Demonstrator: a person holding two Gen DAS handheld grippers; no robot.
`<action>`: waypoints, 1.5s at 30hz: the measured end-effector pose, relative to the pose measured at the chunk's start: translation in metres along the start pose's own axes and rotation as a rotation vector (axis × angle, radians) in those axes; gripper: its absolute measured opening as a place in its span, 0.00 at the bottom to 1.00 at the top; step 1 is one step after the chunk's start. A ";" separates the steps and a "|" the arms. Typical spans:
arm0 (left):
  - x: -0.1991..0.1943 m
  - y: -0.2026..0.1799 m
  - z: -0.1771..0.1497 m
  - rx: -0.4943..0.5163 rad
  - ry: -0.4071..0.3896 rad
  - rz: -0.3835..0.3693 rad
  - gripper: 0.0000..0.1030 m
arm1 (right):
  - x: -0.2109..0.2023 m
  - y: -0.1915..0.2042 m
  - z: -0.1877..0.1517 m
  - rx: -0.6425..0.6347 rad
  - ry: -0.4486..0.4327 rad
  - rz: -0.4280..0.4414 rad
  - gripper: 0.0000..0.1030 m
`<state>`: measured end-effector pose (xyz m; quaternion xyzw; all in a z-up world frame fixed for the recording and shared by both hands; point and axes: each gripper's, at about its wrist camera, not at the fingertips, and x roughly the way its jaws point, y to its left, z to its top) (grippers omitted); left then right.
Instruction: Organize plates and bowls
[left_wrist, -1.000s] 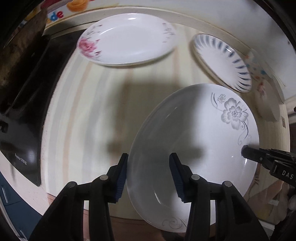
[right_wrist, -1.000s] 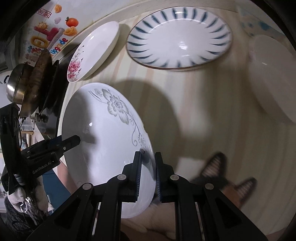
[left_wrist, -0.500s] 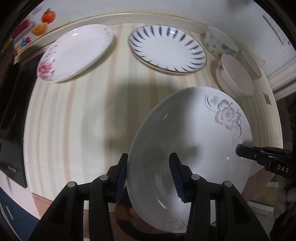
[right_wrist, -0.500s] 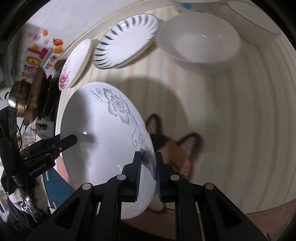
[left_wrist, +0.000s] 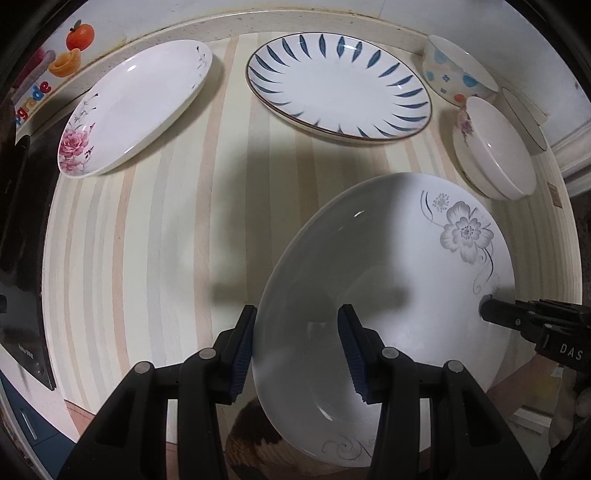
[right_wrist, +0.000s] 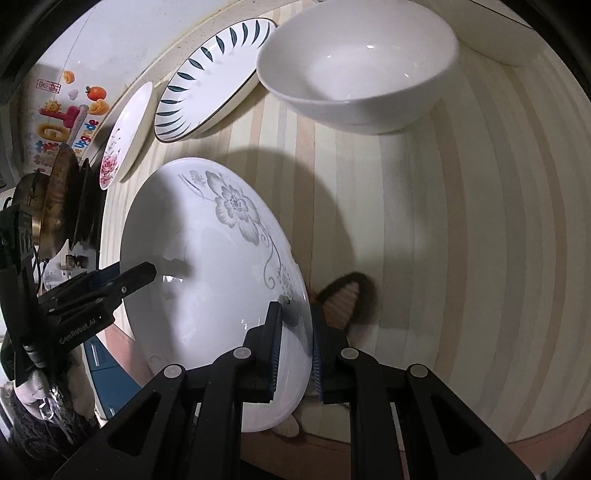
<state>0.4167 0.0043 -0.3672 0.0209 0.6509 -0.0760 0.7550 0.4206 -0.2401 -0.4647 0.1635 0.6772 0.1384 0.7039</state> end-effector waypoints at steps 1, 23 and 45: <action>0.000 0.001 0.001 -0.002 -0.001 0.000 0.41 | 0.001 0.000 0.001 -0.003 0.002 0.000 0.16; -0.073 0.139 0.056 -0.227 -0.180 0.042 0.46 | -0.072 0.087 0.041 -0.027 -0.116 -0.061 0.49; 0.012 0.239 0.100 -0.461 -0.086 0.068 0.28 | 0.129 0.253 0.310 -0.255 -0.035 0.002 0.20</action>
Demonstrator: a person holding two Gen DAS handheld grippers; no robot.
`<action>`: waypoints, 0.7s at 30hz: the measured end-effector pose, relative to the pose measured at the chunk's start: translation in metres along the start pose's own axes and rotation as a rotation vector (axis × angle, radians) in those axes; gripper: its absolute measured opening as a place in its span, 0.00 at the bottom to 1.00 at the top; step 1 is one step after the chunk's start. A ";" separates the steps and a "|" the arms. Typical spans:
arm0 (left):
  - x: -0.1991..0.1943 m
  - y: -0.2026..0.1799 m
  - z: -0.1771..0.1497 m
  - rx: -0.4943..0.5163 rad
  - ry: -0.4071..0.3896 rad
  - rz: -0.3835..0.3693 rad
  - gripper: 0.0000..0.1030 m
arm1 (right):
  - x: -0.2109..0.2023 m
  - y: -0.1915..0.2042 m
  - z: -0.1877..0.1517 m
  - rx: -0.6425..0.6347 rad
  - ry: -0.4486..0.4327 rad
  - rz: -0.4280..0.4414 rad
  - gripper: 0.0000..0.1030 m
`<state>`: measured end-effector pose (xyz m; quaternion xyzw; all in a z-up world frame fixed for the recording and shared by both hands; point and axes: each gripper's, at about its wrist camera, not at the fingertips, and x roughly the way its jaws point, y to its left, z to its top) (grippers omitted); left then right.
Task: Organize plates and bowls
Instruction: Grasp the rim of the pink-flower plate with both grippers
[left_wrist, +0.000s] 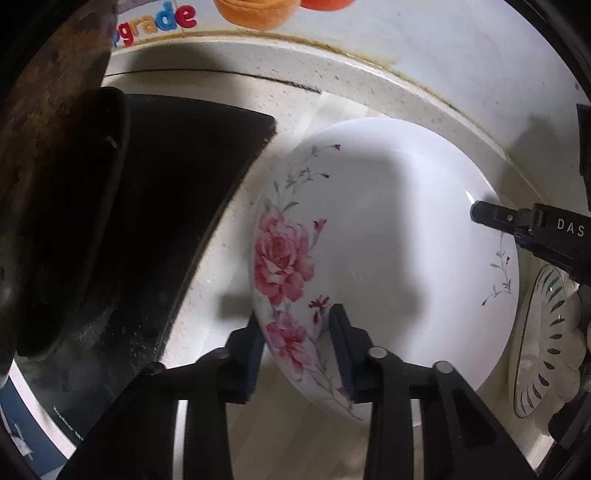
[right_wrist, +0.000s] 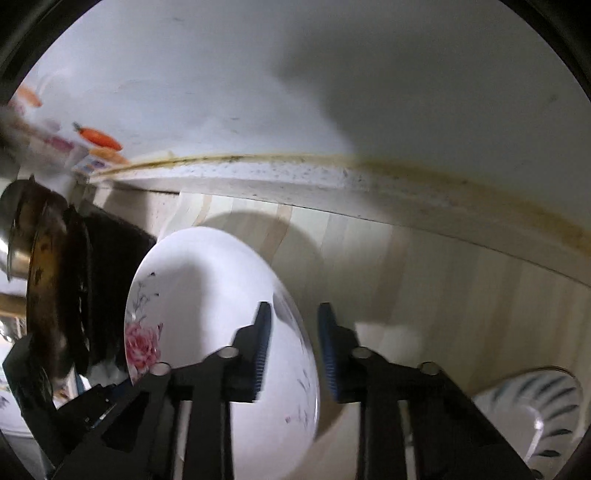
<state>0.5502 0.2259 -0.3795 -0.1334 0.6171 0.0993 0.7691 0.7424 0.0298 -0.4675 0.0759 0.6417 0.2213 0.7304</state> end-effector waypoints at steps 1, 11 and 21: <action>-0.001 0.002 -0.001 -0.002 -0.006 -0.009 0.27 | 0.000 -0.001 -0.001 -0.002 -0.016 0.006 0.20; -0.013 0.006 -0.023 0.023 -0.024 -0.044 0.27 | -0.014 0.007 -0.018 -0.085 -0.066 -0.007 0.19; -0.062 -0.026 -0.052 0.093 -0.052 -0.096 0.27 | -0.085 -0.002 -0.076 -0.109 -0.093 0.009 0.19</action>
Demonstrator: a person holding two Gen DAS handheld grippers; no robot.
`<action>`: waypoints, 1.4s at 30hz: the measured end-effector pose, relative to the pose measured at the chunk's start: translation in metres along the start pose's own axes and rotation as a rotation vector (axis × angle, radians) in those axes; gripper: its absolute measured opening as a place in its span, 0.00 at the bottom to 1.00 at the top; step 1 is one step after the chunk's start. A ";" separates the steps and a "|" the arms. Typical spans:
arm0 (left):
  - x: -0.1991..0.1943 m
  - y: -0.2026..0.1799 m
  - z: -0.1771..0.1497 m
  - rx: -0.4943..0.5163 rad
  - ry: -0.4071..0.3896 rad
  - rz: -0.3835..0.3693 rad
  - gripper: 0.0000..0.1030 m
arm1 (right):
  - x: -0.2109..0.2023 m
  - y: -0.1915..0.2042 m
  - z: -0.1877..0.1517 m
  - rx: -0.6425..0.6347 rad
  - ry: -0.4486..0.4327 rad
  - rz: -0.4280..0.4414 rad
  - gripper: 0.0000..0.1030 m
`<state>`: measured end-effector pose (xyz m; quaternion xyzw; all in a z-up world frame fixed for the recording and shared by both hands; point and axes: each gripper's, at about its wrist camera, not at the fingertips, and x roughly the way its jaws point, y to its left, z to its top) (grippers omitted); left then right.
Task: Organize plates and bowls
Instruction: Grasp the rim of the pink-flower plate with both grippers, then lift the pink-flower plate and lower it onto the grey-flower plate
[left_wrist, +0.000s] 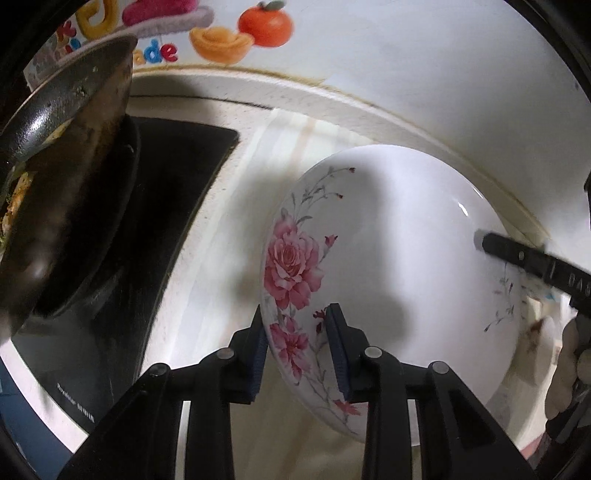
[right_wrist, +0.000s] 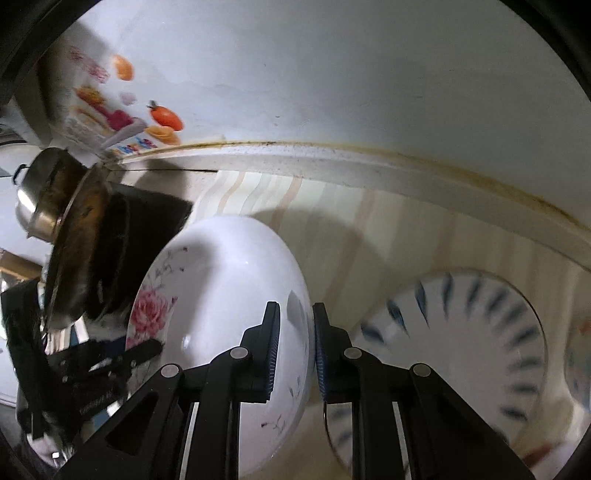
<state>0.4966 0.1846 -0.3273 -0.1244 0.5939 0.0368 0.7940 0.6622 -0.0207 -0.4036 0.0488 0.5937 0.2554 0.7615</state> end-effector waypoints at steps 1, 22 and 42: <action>-0.008 -0.003 -0.004 0.008 0.000 -0.008 0.27 | -0.011 -0.001 -0.009 0.001 -0.005 0.000 0.19; -0.041 -0.113 -0.098 0.305 0.129 -0.060 0.27 | -0.135 -0.069 -0.220 0.224 -0.015 0.012 0.19; 0.026 -0.156 -0.148 0.445 0.272 0.062 0.27 | -0.104 -0.127 -0.291 0.331 0.075 -0.009 0.19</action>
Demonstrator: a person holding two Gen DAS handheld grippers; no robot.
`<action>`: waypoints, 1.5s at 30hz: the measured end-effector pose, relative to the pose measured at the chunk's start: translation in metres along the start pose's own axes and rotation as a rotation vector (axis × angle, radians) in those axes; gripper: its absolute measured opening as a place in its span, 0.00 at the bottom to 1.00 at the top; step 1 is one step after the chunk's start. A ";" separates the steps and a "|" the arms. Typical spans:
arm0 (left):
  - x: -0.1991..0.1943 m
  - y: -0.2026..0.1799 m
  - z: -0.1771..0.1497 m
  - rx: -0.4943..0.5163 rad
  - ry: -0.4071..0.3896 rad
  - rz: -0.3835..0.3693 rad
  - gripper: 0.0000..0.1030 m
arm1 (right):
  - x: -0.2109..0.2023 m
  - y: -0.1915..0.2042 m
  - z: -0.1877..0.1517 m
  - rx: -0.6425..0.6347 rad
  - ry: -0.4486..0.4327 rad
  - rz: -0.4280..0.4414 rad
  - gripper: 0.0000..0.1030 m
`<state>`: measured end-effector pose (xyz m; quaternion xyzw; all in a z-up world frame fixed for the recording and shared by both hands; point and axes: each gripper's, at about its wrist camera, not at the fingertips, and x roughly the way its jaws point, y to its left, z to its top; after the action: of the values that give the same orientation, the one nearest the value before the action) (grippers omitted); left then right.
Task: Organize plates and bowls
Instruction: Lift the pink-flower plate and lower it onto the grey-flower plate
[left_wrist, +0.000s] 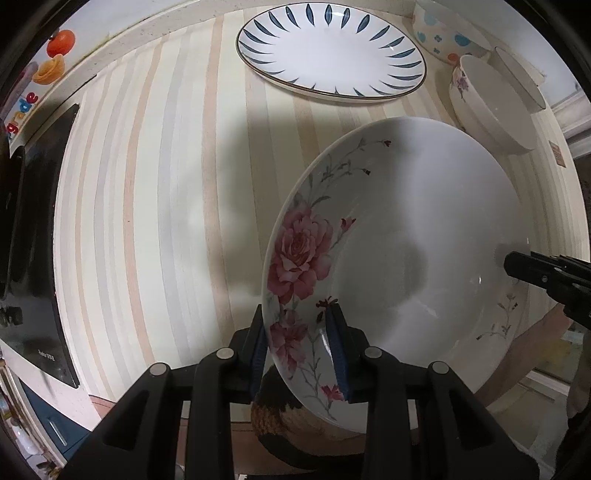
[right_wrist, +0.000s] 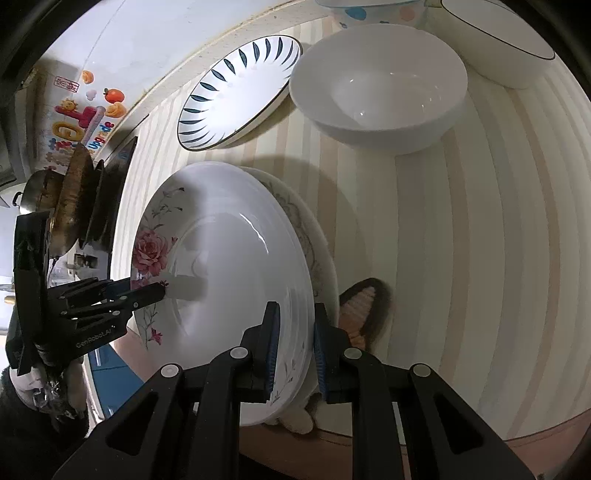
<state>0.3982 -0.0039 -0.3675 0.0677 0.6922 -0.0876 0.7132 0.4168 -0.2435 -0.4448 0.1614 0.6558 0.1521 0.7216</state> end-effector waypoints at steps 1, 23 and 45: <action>0.001 -0.001 0.000 -0.001 0.000 0.004 0.27 | 0.001 0.000 0.001 -0.001 0.003 0.000 0.19; 0.016 -0.020 -0.019 0.007 -0.011 0.061 0.28 | 0.003 0.013 0.004 0.006 0.036 -0.065 0.19; -0.022 -0.005 -0.022 -0.017 0.004 0.014 0.27 | -0.023 0.029 0.000 0.025 0.058 -0.087 0.19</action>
<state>0.3747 -0.0027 -0.3459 0.0664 0.6937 -0.0766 0.7131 0.4146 -0.2270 -0.4115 0.1371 0.6849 0.1170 0.7060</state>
